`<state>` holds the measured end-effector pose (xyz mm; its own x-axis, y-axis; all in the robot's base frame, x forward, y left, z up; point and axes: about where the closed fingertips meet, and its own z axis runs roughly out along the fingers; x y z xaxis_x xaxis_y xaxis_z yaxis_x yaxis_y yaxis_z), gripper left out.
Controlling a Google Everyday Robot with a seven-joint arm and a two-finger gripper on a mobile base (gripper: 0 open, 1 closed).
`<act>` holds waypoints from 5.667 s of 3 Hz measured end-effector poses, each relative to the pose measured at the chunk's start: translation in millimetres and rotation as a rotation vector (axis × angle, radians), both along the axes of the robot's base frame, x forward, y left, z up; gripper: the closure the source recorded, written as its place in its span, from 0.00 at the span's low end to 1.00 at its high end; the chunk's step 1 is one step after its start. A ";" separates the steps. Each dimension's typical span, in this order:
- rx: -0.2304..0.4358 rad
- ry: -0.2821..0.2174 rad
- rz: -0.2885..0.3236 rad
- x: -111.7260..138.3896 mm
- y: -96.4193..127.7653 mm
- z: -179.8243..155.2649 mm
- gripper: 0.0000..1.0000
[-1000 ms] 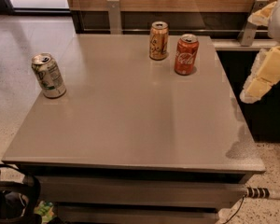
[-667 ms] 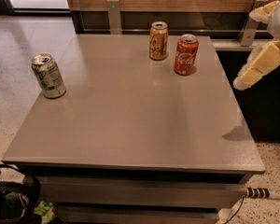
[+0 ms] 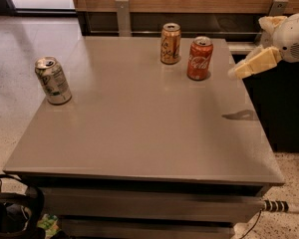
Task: Move coke can near 7up can
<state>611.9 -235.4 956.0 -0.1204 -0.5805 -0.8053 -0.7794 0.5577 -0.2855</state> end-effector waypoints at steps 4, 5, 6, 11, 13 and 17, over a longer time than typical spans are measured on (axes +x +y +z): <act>0.251 -0.025 -0.021 43.6 15.9 -33.5 0.00; 0.324 -0.017 -0.015 56.9 22.9 -45.4 0.00; 0.390 -0.022 -0.001 72.2 32.5 -56.0 0.00; 0.498 -0.048 0.070 100.6 76.8 -85.5 0.63; 0.500 -0.045 0.079 101.1 83.0 -85.8 1.00; 0.522 -0.020 0.174 71.9 130.5 -28.2 1.00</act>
Offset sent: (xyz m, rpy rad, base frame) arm 0.0289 0.0056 -0.0173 0.1644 -0.0432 -0.0188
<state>683.8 -104.8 927.8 -0.0397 -0.1137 -0.9927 -0.8699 0.4928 -0.0217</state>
